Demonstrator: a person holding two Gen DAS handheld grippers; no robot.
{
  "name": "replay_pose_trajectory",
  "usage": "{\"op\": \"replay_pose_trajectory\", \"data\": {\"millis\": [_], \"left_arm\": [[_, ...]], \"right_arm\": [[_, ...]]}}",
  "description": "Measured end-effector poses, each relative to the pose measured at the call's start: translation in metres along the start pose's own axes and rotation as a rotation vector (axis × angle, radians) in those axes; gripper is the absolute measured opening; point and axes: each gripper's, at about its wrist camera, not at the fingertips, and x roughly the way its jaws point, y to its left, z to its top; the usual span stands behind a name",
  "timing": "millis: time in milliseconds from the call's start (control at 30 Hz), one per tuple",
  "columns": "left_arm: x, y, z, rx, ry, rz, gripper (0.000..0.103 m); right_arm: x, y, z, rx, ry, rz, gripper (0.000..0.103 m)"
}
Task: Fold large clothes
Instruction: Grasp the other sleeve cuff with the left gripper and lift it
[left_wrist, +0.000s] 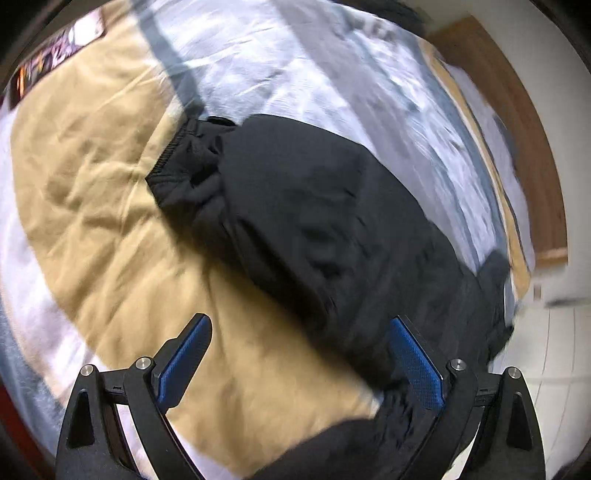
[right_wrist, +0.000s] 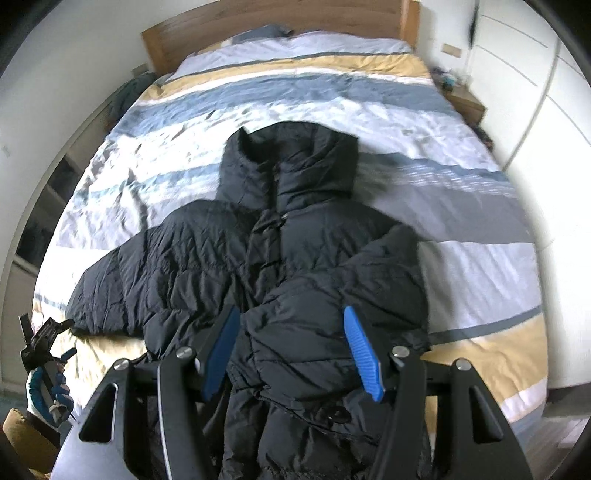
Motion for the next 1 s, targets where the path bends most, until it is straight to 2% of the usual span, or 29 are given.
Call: {"op": "replay_pose_trajectory", "data": {"millis": [167, 267, 333, 400, 467, 500, 533, 600, 767, 867, 1000], "left_arm": [[0.035, 0.021, 0.026, -0.136, 0.017, -0.006, 0.089], [0.046, 0.033, 0.034, -0.207, 0.028, -0.053, 0.082], [0.053, 0.036, 0.04, -0.244, 0.038, -0.064, 0.069], [0.057, 0.035, 0.044, -0.267, 0.055, -0.061, 0.062], [0.053, 0.031, 0.046, -0.268, 0.051, -0.072, 0.047], [0.05, 0.026, 0.046, -0.255, 0.049, -0.11, 0.028], [0.048, 0.023, 0.048, -0.245, 0.049, -0.126, 0.017], [0.042, 0.014, 0.05, -0.21, 0.031, -0.125, 0.011], [0.01, -0.022, 0.049, -0.092, -0.04, -0.179, 0.009], [-0.017, -0.061, 0.042, 0.044, -0.082, -0.212, 0.008], [-0.049, -0.128, 0.014, 0.242, -0.112, -0.263, 0.008]], "right_arm": [[-0.02, -0.019, -0.001, 0.078, -0.017, -0.074, 0.057], [-0.027, -0.025, -0.005, 0.107, -0.015, -0.103, 0.057], [-0.03, -0.027, -0.007, 0.114, -0.012, -0.117, 0.057], [-0.034, -0.027, -0.007, 0.12, -0.014, -0.12, 0.057], [-0.036, -0.025, -0.006, 0.114, -0.02, -0.118, 0.057], [-0.037, -0.023, -0.006, 0.109, -0.022, -0.118, 0.057], [-0.038, -0.021, -0.005, 0.106, -0.025, -0.116, 0.057], [-0.038, -0.02, -0.003, 0.104, -0.033, -0.105, 0.057], [-0.031, -0.016, -0.004, 0.086, -0.035, -0.075, 0.057], [-0.025, -0.015, -0.008, 0.077, -0.034, -0.052, 0.057], [-0.02, -0.024, -0.012, 0.096, -0.049, -0.009, 0.057]]}}
